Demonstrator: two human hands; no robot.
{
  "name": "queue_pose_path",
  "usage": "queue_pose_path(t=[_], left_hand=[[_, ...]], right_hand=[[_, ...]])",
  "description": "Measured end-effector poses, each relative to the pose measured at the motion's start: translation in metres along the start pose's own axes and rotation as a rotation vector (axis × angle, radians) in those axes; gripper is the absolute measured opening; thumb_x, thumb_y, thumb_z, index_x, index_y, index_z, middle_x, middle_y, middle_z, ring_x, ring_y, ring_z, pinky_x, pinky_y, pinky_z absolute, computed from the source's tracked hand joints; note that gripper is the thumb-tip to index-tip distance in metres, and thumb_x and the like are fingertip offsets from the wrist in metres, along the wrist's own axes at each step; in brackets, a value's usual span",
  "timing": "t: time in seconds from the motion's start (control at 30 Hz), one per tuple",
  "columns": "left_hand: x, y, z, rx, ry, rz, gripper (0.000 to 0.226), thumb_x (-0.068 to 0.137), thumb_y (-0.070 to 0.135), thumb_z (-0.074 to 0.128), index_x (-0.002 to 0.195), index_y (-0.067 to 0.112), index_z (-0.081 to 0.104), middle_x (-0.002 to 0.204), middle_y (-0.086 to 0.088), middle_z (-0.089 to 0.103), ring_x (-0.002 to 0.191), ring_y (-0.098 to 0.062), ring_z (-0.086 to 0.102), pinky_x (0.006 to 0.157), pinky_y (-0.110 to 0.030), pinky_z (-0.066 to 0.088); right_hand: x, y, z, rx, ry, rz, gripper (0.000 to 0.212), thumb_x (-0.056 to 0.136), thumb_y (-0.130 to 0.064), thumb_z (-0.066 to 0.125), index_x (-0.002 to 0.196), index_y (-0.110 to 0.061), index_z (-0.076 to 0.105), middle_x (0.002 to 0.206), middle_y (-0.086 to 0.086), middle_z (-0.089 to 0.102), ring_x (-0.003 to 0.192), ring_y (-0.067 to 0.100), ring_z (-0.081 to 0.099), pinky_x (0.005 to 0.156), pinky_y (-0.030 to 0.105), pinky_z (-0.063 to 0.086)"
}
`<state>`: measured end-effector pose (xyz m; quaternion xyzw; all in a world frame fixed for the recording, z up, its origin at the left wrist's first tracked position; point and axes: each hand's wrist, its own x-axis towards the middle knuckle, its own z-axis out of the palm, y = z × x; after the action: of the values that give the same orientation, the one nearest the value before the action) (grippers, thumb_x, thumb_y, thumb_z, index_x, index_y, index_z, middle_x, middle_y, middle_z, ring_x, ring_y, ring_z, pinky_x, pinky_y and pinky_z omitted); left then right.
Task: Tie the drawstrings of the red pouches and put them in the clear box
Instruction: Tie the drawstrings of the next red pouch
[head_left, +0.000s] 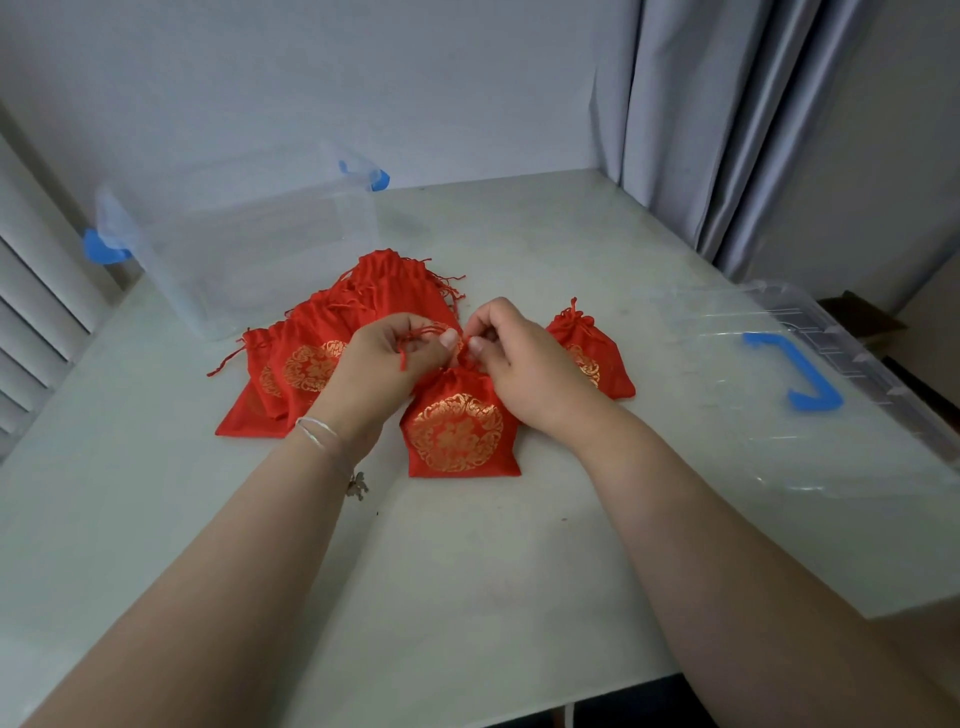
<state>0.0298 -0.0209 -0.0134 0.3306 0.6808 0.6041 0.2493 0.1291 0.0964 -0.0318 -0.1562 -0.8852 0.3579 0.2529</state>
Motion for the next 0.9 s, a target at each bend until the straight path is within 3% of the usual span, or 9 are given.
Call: queue_pose_path(t=[0.13,0.3,0.37,0.47,0.53,0.6,0.7,0.8,0.9], left_hand=[[0.002,-0.002,-0.004,-0.053,-0.05,-0.12,0.025,0.09,0.024,0.061,0.087,0.0,0.068,0.081,-0.013,0.067,0.074,-0.019,0.06,0.072,-0.027,0.05],[0.003,-0.001,-0.003,-0.055,0.012,-0.226,0.028,0.088,0.028,0.063,0.071,0.007,0.069,0.063,-0.007,0.059,0.059,-0.014,0.046,0.059,-0.025,0.039],[0.003,-0.002,-0.007,-0.061,-0.018,-0.249,0.024,0.088,0.025,0.062,0.078,0.005,0.07,0.075,-0.013,0.061,0.07,-0.021,0.047,0.068,-0.029,0.042],[0.002,0.001,-0.013,-0.019,-0.122,-0.268,0.013,0.087,0.011,0.062,0.094,0.003,0.07,0.097,-0.02,0.067,0.09,-0.025,0.056,0.092,-0.037,0.047],[0.003,0.002,-0.015,0.035,-0.153,-0.239,0.014,0.082,0.004,0.065,0.094,0.008,0.07,0.088,-0.01,0.071,0.082,-0.015,0.063,0.082,-0.025,0.052],[0.003,0.004,-0.014,0.115,-0.153,-0.184,0.016,0.077,0.0,0.07,0.087,0.013,0.071,0.073,0.0,0.071,0.068,-0.006,0.065,0.066,-0.013,0.052],[0.001,0.004,-0.012,0.208,-0.129,-0.111,0.015,0.074,0.001,0.075,0.08,0.014,0.072,0.064,0.004,0.07,0.062,-0.001,0.063,0.064,-0.011,0.052],[0.002,0.002,-0.011,0.196,-0.072,-0.075,0.01,0.072,0.005,0.077,0.079,0.01,0.072,0.065,0.001,0.068,0.061,-0.002,0.061,0.066,-0.012,0.053],[0.001,0.003,-0.009,0.119,-0.024,-0.06,0.009,0.075,0.006,0.075,0.083,0.007,0.071,0.074,-0.003,0.069,0.064,-0.003,0.063,0.065,-0.013,0.052]], right_hand=[[-0.002,-0.002,-0.001,-0.134,-0.007,-0.08,0.004,0.098,-0.019,0.044,0.101,-0.018,0.047,0.082,-0.005,0.063,0.076,0.014,0.06,0.069,0.039,0.05],[-0.004,-0.004,-0.003,-0.161,0.029,-0.153,0.007,0.096,-0.02,0.05,0.1,-0.017,0.054,0.091,-0.009,0.057,0.077,0.007,0.053,0.067,0.028,0.044],[-0.004,-0.004,-0.003,-0.163,0.036,-0.176,0.006,0.095,-0.019,0.051,0.099,-0.016,0.055,0.096,-0.008,0.056,0.08,0.007,0.052,0.069,0.027,0.044],[-0.003,-0.003,-0.002,-0.163,0.053,-0.209,0.004,0.094,-0.017,0.052,0.095,-0.016,0.056,0.099,-0.003,0.055,0.085,0.014,0.057,0.072,0.038,0.05],[-0.002,-0.002,0.0,-0.174,0.062,-0.241,0.004,0.094,-0.015,0.053,0.094,-0.016,0.057,0.102,-0.003,0.052,0.083,0.01,0.057,0.068,0.037,0.05],[-0.003,-0.005,0.001,-0.192,0.06,-0.301,0.006,0.093,-0.011,0.053,0.094,-0.014,0.059,0.105,-0.003,0.049,0.078,-0.002,0.053,0.064,0.028,0.048],[-0.003,-0.005,0.004,-0.233,0.039,-0.37,0.008,0.091,-0.006,0.053,0.094,-0.011,0.06,0.106,-0.001,0.051,0.083,0.01,0.061,0.064,0.032,0.051],[-0.002,-0.006,0.005,-0.028,0.03,-0.24,0.013,0.092,-0.006,0.05,0.096,-0.013,0.06,0.1,-0.005,0.056,0.083,0.006,0.057,0.073,0.029,0.048],[-0.002,-0.007,0.001,0.196,-0.05,-0.046,0.022,0.099,-0.012,0.044,0.117,-0.019,0.054,0.103,-0.01,0.06,0.086,-0.006,0.055,0.08,0.017,0.045]])
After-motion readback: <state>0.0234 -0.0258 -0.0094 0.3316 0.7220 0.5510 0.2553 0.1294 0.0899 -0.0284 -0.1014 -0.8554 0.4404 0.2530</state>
